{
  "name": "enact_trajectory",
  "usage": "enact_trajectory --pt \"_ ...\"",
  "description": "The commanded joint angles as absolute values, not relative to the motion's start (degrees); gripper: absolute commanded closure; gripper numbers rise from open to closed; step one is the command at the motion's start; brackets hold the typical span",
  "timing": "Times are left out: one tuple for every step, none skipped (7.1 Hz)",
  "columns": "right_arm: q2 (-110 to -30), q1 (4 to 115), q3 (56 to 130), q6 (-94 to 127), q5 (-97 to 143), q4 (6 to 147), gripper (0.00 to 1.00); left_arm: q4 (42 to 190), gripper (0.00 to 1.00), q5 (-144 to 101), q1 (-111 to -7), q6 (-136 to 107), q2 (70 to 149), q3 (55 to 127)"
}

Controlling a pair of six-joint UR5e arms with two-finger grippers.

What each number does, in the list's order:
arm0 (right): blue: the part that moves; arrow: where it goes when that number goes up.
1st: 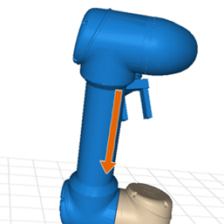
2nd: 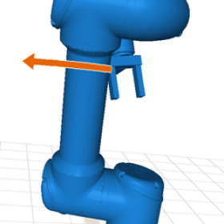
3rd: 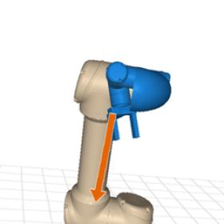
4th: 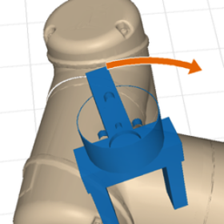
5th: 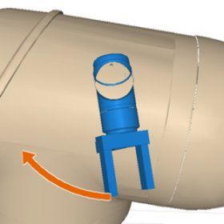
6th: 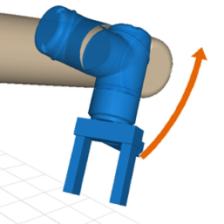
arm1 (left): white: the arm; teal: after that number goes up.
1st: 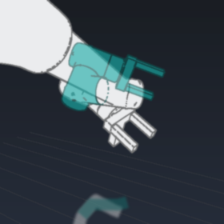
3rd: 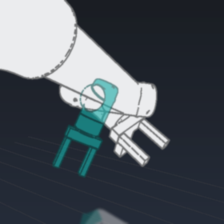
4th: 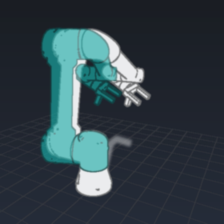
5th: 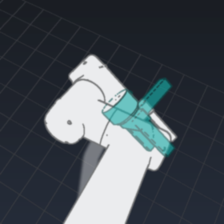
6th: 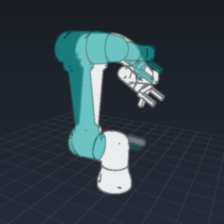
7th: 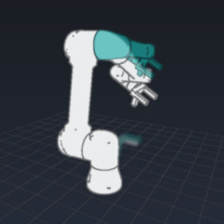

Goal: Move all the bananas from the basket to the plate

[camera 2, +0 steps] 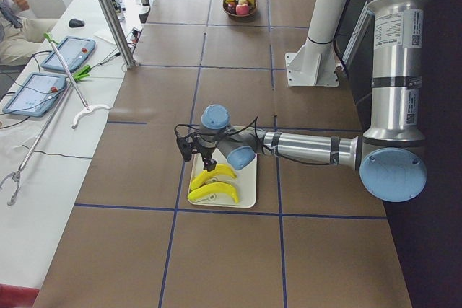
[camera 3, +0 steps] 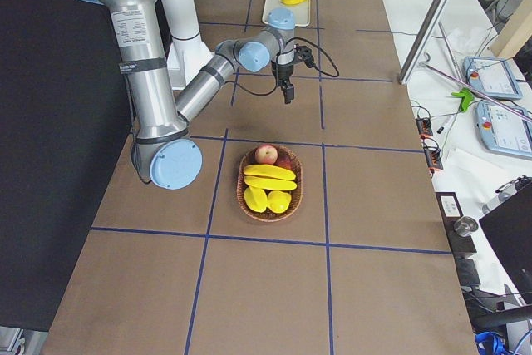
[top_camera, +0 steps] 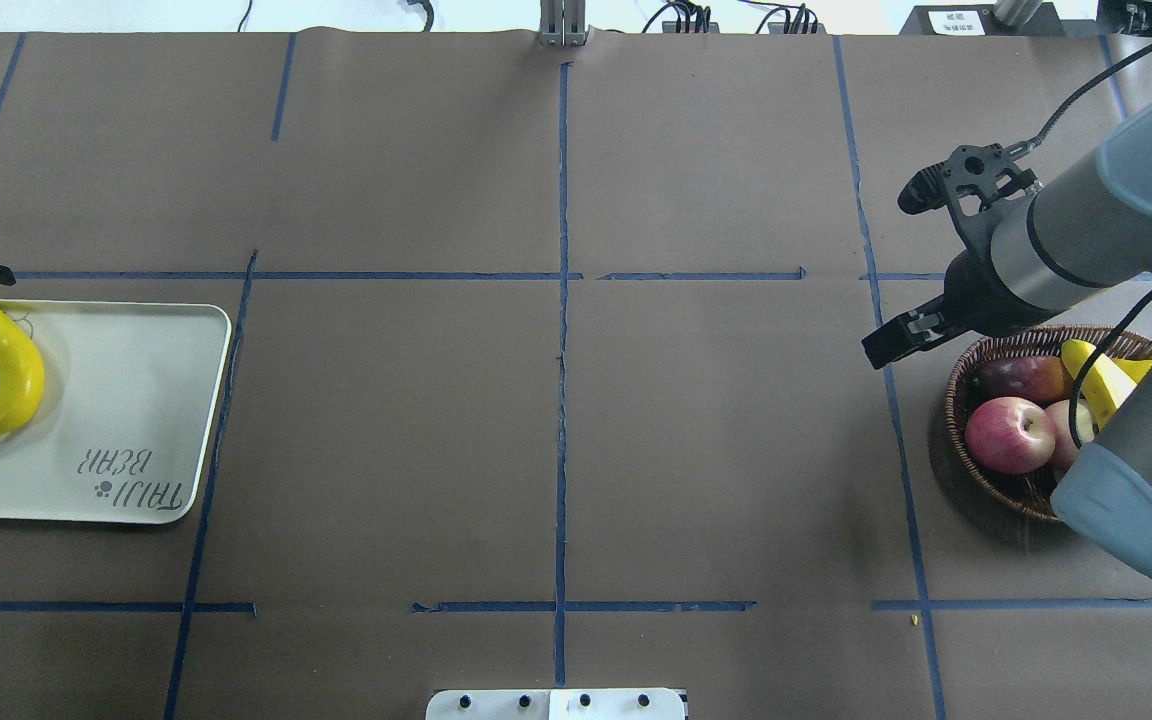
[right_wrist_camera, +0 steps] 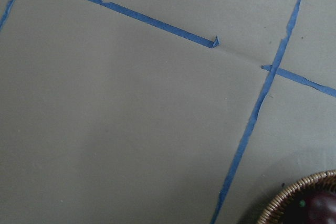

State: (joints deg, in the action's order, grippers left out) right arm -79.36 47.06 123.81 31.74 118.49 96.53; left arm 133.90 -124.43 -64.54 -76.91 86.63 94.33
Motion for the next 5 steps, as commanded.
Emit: enact_trajectory --pt "-88.19 50.35 127.68 23.6 118.22 96.24 0.0 134.82 0.0 -125.51 -64.69 -77.17 86.92 100.34" --pt "-91.46 51.14 128.84 22.25 118.13 96.24 0.0 134.91 0.0 -125.59 -64.69 -78.56 86.75 102.2" --pt "-94.37 51.67 130.24 21.37 118.04 96.15 0.0 134.91 0.0 -125.51 -64.51 -78.75 86.75 102.65" --pt "-96.22 51.85 131.21 20.49 118.04 96.15 0.0 134.91 0.0 -125.59 -64.42 -78.75 86.75 102.66" --pt "-97.11 51.94 131.57 20.39 117.95 96.07 0.0 135.09 0.0 -125.51 -63.9 -78.75 86.75 102.83"
